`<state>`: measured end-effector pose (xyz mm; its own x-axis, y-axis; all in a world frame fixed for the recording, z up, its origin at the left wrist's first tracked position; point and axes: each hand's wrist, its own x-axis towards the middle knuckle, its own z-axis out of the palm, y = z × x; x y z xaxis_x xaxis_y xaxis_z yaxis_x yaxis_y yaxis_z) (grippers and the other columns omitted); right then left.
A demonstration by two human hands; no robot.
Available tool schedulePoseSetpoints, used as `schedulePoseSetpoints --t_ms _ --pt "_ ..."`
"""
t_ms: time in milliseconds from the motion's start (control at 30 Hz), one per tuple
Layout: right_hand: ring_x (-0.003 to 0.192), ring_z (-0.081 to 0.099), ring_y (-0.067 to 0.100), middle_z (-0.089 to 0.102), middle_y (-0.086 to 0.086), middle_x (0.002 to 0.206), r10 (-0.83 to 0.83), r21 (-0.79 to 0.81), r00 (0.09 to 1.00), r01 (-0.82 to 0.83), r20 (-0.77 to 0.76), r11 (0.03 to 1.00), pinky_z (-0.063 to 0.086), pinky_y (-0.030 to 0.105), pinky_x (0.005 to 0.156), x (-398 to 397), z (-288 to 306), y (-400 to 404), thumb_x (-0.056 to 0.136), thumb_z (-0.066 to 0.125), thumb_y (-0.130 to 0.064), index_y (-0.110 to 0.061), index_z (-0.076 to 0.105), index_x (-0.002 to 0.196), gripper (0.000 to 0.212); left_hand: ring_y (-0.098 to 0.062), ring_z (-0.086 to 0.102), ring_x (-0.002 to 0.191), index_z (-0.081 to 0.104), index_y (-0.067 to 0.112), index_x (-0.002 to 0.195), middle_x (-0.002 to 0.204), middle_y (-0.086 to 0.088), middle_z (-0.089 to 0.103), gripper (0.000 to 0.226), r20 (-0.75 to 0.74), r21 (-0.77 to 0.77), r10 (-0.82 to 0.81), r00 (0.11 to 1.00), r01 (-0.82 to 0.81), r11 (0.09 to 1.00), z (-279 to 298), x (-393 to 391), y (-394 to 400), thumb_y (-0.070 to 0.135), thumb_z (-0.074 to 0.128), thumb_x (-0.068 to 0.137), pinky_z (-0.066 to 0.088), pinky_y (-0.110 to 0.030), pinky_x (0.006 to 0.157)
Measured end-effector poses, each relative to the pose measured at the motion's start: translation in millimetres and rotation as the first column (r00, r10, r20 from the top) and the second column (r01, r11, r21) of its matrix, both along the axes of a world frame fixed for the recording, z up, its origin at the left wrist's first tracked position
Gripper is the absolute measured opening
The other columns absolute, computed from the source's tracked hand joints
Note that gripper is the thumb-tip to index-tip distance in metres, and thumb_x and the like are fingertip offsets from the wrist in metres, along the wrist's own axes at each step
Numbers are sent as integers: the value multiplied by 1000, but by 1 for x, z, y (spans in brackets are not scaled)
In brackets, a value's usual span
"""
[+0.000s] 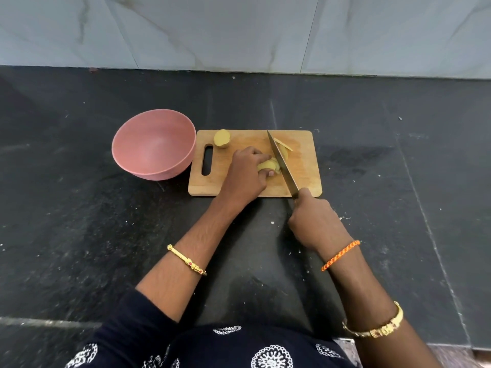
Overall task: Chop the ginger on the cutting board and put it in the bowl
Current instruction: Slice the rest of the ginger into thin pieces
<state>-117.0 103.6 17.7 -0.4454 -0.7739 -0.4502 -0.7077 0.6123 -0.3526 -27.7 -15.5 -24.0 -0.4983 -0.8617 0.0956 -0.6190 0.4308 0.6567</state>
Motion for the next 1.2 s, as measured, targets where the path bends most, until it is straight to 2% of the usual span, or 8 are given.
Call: schedulePoseSetpoints --t_ms 167,267,400,567,667,767,967,1200 --pt "87 61 34 59 15 93 -57 -37 995 60 84 997 52 49 80 -7 -2 28 99 34 -28 -14 46 100 18 -14 45 113 59 15 124 116 1 58 40 2 27 7 1000 -8 1000 3 3 -3 23 66 85 28 -19 92" --pt "80 59 37 59 15 84 -115 -173 985 136 127 975 51 45 76 0 -6 38 99 33 -31 -16 43 87 22 -16 45 114 60 17 124 119 1 58 40 46 23 -5 999 4 1000 6 6 -6 27 66 85 31 -23 92" --pt "78 56 40 59 18 80 -134 -316 974 187 182 930 49 44 72 7 -8 24 100 33 -30 -15 40 83 23 -19 46 114 58 16 126 121 -2 55 42 108 74 -80 991 72 995 9 8 -14 29 65 85 40 -31 98" --pt "70 53 35 55 12 73 -119 -352 965 198 231 915 40 35 61 3 -11 11 100 35 -29 -18 38 74 28 -17 48 116 54 15 130 128 -2 52 42 160 133 -152 975 131 982 17 12 -23 23 61 89 34 -21 94" --pt "66 50 28 52 8 68 -120 -370 963 206 242 906 33 33 54 1 -9 13 100 36 -27 -19 37 71 30 -19 49 115 53 18 131 128 -4 51 43 211 146 -176 962 147 978 22 9 -28 21 61 89 34 -24 93" --pt "68 51 29 53 8 70 -120 -379 961 210 248 901 33 33 57 1 -9 15 100 37 -27 -14 41 78 26 -20 51 114 54 19 130 129 -4 51 43 269 180 -217 938 172 968 29 2 -33 21 62 88 37 -25 90" --pt "64 46 24 51 4 67 -126 -408 958 225 256 885 34 26 52 -2 -9 15 100 37 -27 -18 39 73 29 -11 54 99 62 15 120 120 -3 63 40 217 219 -148 965 100 971 38 -7 -41 16 71 81 42 -21 82" --pt "58 46 16 52 4 68 -108 -413 959 214 264 885 32 25 49 -2 -8 11 101 37 -28 -14 42 78 27 -16 57 109 62 12 121 122 -5 63 38 107 74 42 993 -50 996 31 -8 -36 13 68 83 37 -17 84"
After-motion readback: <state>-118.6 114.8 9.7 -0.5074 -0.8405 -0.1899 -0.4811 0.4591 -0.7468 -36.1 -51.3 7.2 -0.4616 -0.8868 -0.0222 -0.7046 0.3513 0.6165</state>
